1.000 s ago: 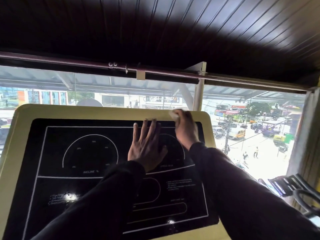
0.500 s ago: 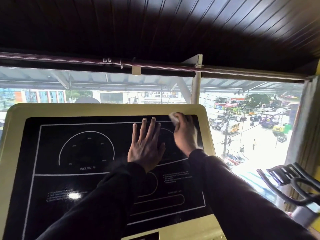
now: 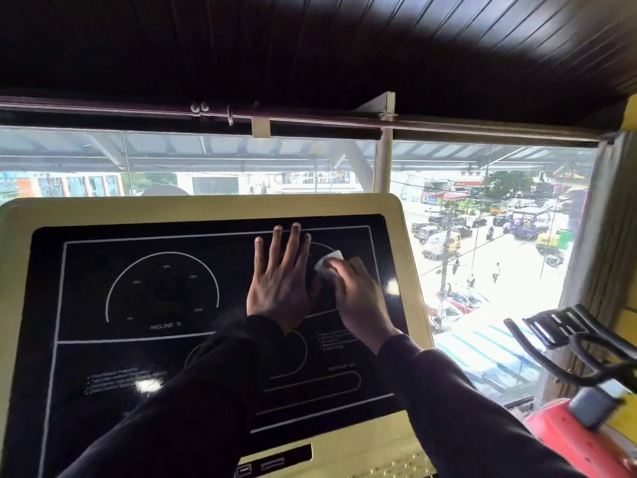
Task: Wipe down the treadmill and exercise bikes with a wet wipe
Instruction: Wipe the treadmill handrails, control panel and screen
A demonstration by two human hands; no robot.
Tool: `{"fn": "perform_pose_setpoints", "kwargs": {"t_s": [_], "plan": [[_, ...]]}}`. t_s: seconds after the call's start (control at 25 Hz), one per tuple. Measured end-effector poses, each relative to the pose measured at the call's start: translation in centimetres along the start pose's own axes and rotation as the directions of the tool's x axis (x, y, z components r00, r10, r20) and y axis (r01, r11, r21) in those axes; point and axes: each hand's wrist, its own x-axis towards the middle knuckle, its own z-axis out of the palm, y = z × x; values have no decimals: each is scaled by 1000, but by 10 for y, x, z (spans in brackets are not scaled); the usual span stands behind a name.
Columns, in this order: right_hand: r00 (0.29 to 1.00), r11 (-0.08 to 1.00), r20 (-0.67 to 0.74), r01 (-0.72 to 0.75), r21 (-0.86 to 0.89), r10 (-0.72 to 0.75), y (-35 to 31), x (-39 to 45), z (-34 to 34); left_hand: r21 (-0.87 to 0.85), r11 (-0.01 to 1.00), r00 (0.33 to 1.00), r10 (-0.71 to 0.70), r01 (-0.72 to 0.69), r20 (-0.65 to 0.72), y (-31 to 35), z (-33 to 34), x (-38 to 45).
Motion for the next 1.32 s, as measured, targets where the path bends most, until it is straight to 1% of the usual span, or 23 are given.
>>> {"fn": "perform_pose_setpoints", "kwargs": {"t_s": [0.04, 0.12, 0.16, 0.28, 0.32, 0.4, 0.44, 0.48, 0.56, 0.6, 0.64, 0.72, 0.76, 0.8, 0.92, 0.96, 1.0, 1.04, 1.08, 1.12, 1.24, 1.28, 1.32], "plan": [[997, 998, -46, -68, -2, 68, 8, -1, -1, 1, 1000, 1000, -8, 8, 7, 1, 0, 0], [956, 969, -155, -243, 44, 247, 9, -8, -2, 12, 1000, 999, -23, 23, 28, 2, -2, -2], [950, 961, -150, -265, 73, 274, 2, -13, 0, 12, 1000, 999, -26, 25, 42, 2, -4, -2], [992, 991, 0, -129, 45, 130, -11, -40, 1, -61, 998, 993, -15, 22, 113, 2, -16, 4], [989, 988, 14, -150, 50, 149, -8, -43, -4, -115, 993, 991, -16, 31, 132, 2, -18, 4], [944, 945, -73, -318, 74, 323, -4, -44, -15, -202, 978, 989, -25, 54, 143, 8, -21, -9], [926, 929, -91, -360, 82, 367, -8, -48, -17, -216, 975, 991, -16, 44, 130, 13, -19, -23], [937, 937, -65, -336, 95, 342, -14, -56, -17, -210, 978, 993, 8, 17, 116, 20, -16, -41], [983, 980, 76, -174, 97, 167, -26, -79, -13, -137, 988, 991, 81, -66, 108, 27, -5, -72], [986, 988, 116, -133, 78, 123, -23, -88, -13, -84, 992, 990, 107, -99, 97, 28, 0, -80], [986, 988, 98, -142, 56, 136, -15, -91, -13, -40, 993, 990, 112, -109, 85, 28, 3, -84], [948, 948, -45, -314, 48, 316, -2, -89, -15, 4, 995, 991, 103, -103, 81, 28, 6, -83], [922, 925, -81, -375, 56, 378, -4, -89, -16, 15, 995, 992, 99, -100, 82, 28, 6, -83], [923, 925, -63, -376, 60, 379, -11, -92, -14, 21, 995, 991, 98, -101, 89, 29, 7, -83], [982, 983, 85, -171, 61, 166, -21, -121, -9, 16, 995, 990, 96, -98, 104, 29, 9, -86], [984, 984, 72, -169, 55, 165, -15, -126, -11, 13, 995, 991, 94, -96, 99, 29, 9, -86], [971, 969, 11, -241, 54, 240, -6, -126, -12, 11, 996, 991, 90, -91, 95, 30, 9, -86], [932, 934, -65, -351, 67, 355, -1, -125, -13, 12, 996, 992, 84, -86, 93, 30, 9, -85], [891, 897, -105, -435, 74, 441, -2, -124, -14, 15, 997, 993, 79, -81, 92, 30, 9, -85], [886, 890, -91, -450, 71, 455, -6, -125, -12, 18, 997, 993, 78, -80, 90, 30, 9, -86], [975, 975, 69, -215, 51, 211, -16, -146, -11, 20, 996, 993, 79, -81, 85, 30, 9, -88], [980, 981, 66, -189, 50, 185, -10, -150, -14, 18, 996, 993, 80, -82, 83, 31, 9, -87], [972, 971, 18, -237, 42, 236, -1, -150, -16, 15, 997, 994, 77, -78, 83, 31, 9, -87]]}}
